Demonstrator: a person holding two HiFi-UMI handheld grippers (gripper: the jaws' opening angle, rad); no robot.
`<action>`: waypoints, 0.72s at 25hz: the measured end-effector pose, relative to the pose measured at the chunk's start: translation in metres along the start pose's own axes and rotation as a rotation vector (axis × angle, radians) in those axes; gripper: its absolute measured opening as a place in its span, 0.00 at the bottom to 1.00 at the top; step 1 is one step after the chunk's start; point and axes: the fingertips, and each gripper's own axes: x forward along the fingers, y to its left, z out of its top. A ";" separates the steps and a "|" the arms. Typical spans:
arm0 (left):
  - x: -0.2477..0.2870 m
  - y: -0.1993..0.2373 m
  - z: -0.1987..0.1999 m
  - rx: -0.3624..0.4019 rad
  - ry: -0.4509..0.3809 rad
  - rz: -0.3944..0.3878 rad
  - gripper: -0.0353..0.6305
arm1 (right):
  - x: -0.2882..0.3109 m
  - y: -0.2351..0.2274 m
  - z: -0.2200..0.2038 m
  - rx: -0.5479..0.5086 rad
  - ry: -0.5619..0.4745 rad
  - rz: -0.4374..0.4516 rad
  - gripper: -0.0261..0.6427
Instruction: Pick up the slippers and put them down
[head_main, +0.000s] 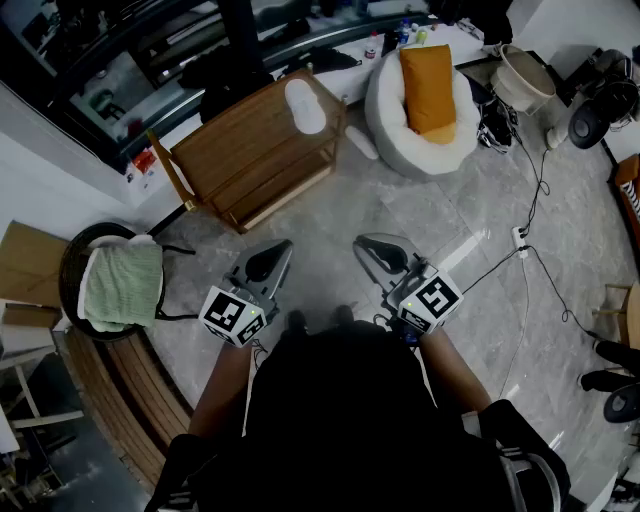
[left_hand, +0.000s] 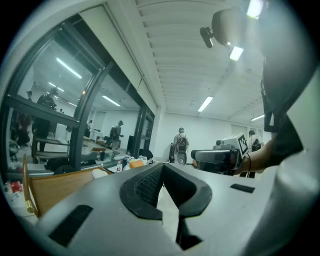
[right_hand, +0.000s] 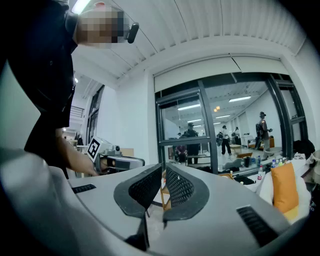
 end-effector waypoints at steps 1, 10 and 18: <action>0.003 -0.002 0.000 -0.001 -0.001 -0.002 0.07 | -0.003 -0.003 -0.001 0.004 0.000 0.002 0.09; 0.027 -0.012 0.005 -0.006 0.014 0.021 0.07 | -0.025 -0.029 0.005 0.056 -0.057 0.022 0.09; 0.027 -0.011 0.013 0.008 0.016 0.100 0.07 | -0.036 -0.060 0.010 0.016 -0.072 0.069 0.09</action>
